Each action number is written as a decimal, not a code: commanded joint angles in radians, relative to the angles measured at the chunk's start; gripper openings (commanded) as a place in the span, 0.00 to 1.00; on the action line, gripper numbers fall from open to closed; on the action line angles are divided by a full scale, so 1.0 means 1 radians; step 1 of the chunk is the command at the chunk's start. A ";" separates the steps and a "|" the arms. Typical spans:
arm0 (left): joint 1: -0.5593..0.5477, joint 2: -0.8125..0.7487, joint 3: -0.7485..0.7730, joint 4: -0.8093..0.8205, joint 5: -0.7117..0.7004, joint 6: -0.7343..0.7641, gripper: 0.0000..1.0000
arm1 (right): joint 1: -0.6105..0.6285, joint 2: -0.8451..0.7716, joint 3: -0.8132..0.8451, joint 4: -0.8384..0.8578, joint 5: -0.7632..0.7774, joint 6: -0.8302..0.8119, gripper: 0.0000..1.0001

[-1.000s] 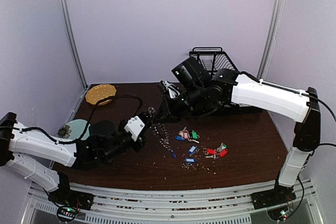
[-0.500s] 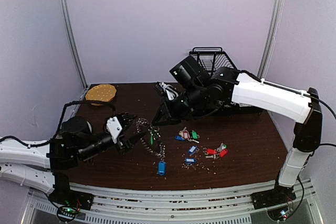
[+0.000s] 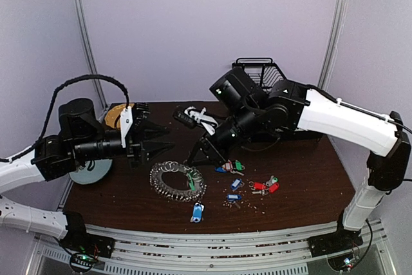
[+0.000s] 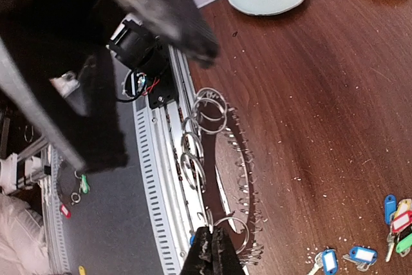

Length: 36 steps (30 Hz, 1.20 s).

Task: Put the keys on the keyring
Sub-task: Adjust the keyring to the key storage ring.

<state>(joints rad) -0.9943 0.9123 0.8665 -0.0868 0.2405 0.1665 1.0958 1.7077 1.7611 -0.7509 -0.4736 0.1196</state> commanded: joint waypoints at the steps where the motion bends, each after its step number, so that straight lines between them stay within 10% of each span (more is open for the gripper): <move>1: 0.003 0.025 0.034 -0.095 0.152 0.017 0.39 | 0.005 -0.109 -0.061 0.119 -0.048 -0.201 0.00; 20: 0.005 0.146 0.110 -0.098 0.228 -0.006 0.31 | 0.024 -0.163 -0.135 0.245 0.021 -0.376 0.00; 27: 0.005 0.156 0.105 -0.102 0.155 0.012 0.00 | 0.027 -0.166 -0.134 0.247 0.021 -0.384 0.00; 36: 0.005 0.129 0.068 -0.058 0.139 0.011 0.00 | 0.027 -0.172 -0.131 0.235 0.049 -0.394 0.00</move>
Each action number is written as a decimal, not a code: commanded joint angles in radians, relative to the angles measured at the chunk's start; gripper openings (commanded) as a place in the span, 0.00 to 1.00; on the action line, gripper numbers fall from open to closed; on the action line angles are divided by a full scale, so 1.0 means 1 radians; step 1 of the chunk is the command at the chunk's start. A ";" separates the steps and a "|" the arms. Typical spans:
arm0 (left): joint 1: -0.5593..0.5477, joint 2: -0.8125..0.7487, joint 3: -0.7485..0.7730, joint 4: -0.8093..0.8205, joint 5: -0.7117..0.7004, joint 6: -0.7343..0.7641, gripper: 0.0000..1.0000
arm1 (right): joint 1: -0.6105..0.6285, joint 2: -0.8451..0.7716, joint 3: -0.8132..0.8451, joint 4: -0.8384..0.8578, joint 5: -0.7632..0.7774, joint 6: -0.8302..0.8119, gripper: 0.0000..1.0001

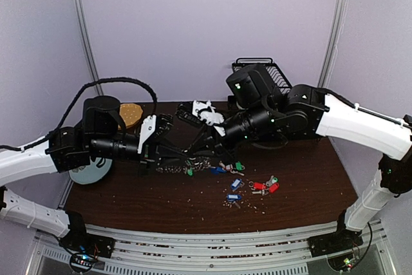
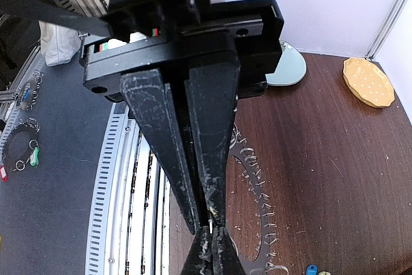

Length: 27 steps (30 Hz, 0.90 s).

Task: Put the keys on the keyring
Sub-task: Adjust the keyring to the key storage ring, then pass from the right arm to the left

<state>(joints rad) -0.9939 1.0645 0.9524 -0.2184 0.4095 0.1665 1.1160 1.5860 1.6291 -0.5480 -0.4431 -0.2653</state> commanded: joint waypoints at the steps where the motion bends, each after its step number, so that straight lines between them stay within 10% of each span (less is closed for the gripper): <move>1: 0.005 -0.023 -0.018 0.073 -0.030 0.012 0.00 | 0.008 -0.050 0.001 0.027 0.023 -0.012 0.00; 3: 0.004 -0.023 -0.016 0.072 -0.043 0.004 0.27 | 0.007 -0.048 0.003 0.021 0.027 -0.013 0.00; 7: 0.004 -0.047 -0.008 0.069 -0.038 0.004 0.33 | 0.008 -0.048 0.008 0.021 0.029 -0.010 0.00; 23: 0.004 -0.010 0.006 0.089 0.029 -0.006 0.18 | 0.007 -0.054 0.006 0.035 0.034 -0.002 0.00; 27: 0.004 -0.005 0.009 0.085 0.003 -0.006 0.02 | 0.008 -0.056 0.005 0.036 0.036 -0.002 0.00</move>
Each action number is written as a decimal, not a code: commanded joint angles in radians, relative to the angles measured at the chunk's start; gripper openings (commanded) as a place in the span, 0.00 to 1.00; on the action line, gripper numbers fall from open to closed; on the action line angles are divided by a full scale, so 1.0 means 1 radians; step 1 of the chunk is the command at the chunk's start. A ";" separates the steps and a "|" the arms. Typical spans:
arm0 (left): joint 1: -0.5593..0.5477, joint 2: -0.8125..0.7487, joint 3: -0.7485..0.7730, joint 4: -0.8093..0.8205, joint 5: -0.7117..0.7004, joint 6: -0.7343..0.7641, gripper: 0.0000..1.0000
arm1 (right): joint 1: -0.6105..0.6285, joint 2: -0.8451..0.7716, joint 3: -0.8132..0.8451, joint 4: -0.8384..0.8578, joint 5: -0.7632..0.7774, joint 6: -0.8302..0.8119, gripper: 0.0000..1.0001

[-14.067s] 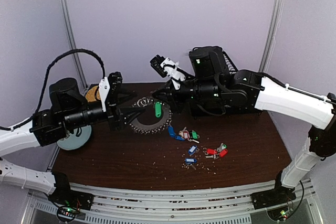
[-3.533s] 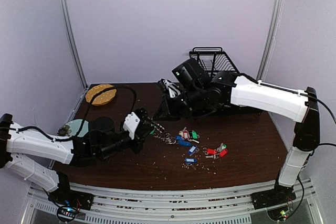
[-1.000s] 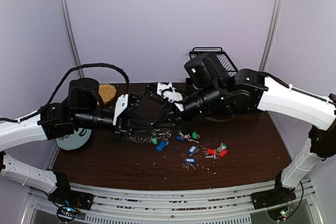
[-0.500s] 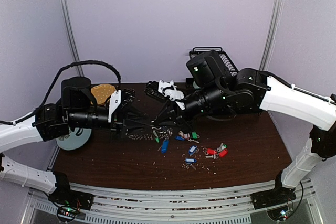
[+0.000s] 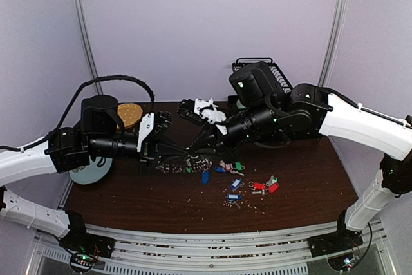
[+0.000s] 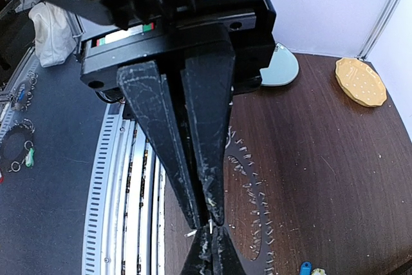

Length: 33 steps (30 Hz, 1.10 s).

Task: Put the keys on the keyring
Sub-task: Pass from the right arm to the left

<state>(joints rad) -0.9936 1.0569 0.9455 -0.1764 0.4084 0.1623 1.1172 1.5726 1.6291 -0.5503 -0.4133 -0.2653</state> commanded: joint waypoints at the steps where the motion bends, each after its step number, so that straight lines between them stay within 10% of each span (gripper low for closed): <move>1: 0.004 0.005 0.018 0.037 0.002 -0.001 0.03 | 0.006 -0.043 0.005 0.039 0.008 -0.002 0.00; 10: 0.004 0.023 0.019 0.049 -0.074 -0.015 0.00 | 0.006 -0.047 0.001 0.058 0.003 0.008 0.00; 16: 0.003 -0.077 -0.135 0.340 -0.111 -0.118 0.00 | 0.004 -0.076 -0.067 0.149 0.063 0.048 0.11; 23: 0.003 -0.122 -0.239 0.504 -0.159 -0.198 0.00 | -0.028 -0.221 -0.290 0.481 0.013 0.172 0.22; 33: 0.002 -0.144 -0.319 0.675 -0.167 -0.232 0.00 | -0.022 -0.221 -0.490 0.900 -0.108 0.466 0.11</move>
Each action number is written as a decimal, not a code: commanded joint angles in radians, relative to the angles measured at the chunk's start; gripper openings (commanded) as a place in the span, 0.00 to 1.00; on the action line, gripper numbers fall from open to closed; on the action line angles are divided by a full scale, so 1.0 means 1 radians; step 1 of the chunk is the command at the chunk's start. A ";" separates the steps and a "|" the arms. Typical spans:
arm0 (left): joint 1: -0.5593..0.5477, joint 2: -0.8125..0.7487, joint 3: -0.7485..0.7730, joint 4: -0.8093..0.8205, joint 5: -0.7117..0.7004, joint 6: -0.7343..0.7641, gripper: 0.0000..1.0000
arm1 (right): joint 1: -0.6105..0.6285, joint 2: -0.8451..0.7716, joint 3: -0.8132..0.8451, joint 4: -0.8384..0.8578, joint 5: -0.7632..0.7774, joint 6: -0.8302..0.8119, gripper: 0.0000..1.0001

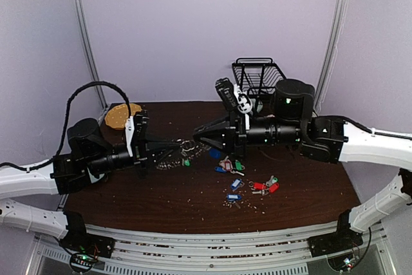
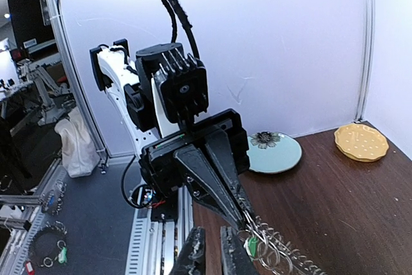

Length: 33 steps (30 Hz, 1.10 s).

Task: Put the keys on the keyring
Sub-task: Pass from the right arm to the left, then pass from the left arm to the right

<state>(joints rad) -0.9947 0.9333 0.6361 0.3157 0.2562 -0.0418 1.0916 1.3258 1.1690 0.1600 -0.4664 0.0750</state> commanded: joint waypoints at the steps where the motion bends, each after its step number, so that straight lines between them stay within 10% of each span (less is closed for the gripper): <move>1: 0.004 -0.019 -0.010 0.187 -0.013 -0.032 0.00 | 0.004 0.030 -0.044 0.213 -0.058 0.138 0.11; 33: 0.004 -0.007 -0.026 0.265 0.191 -0.037 0.00 | -0.007 0.136 0.021 0.158 -0.041 0.084 0.10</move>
<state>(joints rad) -0.9833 0.9314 0.6075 0.4625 0.3645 -0.0879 1.0931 1.4368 1.1397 0.3435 -0.5079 0.1879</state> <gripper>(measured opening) 0.024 0.106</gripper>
